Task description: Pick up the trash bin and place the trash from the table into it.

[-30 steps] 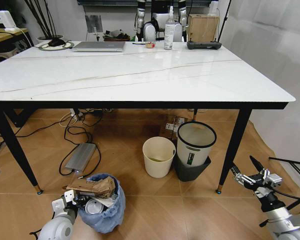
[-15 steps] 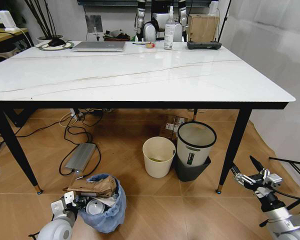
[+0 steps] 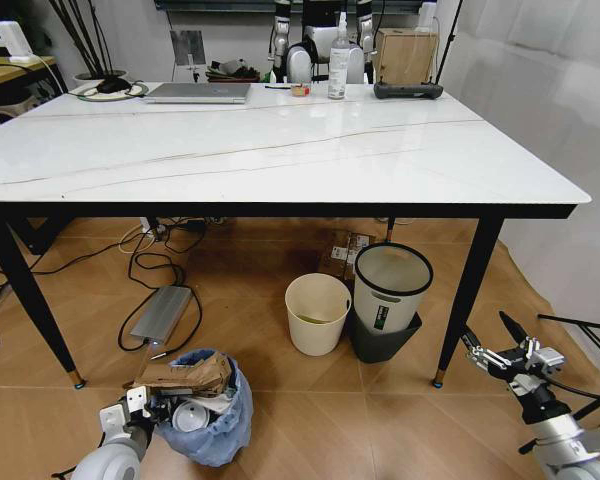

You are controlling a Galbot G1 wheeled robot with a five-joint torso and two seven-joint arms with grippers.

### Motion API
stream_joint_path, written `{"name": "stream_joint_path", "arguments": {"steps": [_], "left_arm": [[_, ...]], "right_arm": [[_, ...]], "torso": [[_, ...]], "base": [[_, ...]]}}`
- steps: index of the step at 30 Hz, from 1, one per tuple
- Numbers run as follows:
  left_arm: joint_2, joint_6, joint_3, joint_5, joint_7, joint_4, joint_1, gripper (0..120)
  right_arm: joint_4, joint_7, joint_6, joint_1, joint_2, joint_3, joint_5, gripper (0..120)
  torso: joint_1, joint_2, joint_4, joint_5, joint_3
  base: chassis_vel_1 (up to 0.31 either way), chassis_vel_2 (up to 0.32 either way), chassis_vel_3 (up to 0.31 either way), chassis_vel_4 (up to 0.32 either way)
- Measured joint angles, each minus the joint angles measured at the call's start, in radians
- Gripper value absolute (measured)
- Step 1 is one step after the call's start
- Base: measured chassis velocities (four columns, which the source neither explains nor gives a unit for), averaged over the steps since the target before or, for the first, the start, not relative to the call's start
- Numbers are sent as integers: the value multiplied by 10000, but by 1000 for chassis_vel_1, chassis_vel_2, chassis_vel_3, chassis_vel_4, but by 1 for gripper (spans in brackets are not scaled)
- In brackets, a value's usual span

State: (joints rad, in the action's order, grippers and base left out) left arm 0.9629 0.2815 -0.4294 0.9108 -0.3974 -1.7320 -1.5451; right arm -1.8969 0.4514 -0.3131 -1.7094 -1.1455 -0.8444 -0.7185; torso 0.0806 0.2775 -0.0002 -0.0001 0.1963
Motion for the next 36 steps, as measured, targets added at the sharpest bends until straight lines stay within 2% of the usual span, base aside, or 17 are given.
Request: {"name": "stream_joint_path", "arguments": {"steps": [22, 25, 36], "left_arm": [[-335, 186, -473, -6, -161, -955, -1102, 40], [-389, 177, -545, -29, -160, -1330, -1301, 43], [-462, 185, -655, -143, -216, -2088, -1851, 67]], "right_arm": [[0, 0, 0, 0, 0, 0, 0, 100], [0, 0, 0, 0, 0, 0, 0, 100], [0, 0, 0, 0, 0, 0, 0, 100]], "torso": [[0, 0, 0, 1, 0], [0, 0, 0, 1, 0], [0, 0, 0, 1, 0]], "base": [[0, 0, 0, 0], [0, 0, 0, 0], [0, 0, 0, 0]]}}
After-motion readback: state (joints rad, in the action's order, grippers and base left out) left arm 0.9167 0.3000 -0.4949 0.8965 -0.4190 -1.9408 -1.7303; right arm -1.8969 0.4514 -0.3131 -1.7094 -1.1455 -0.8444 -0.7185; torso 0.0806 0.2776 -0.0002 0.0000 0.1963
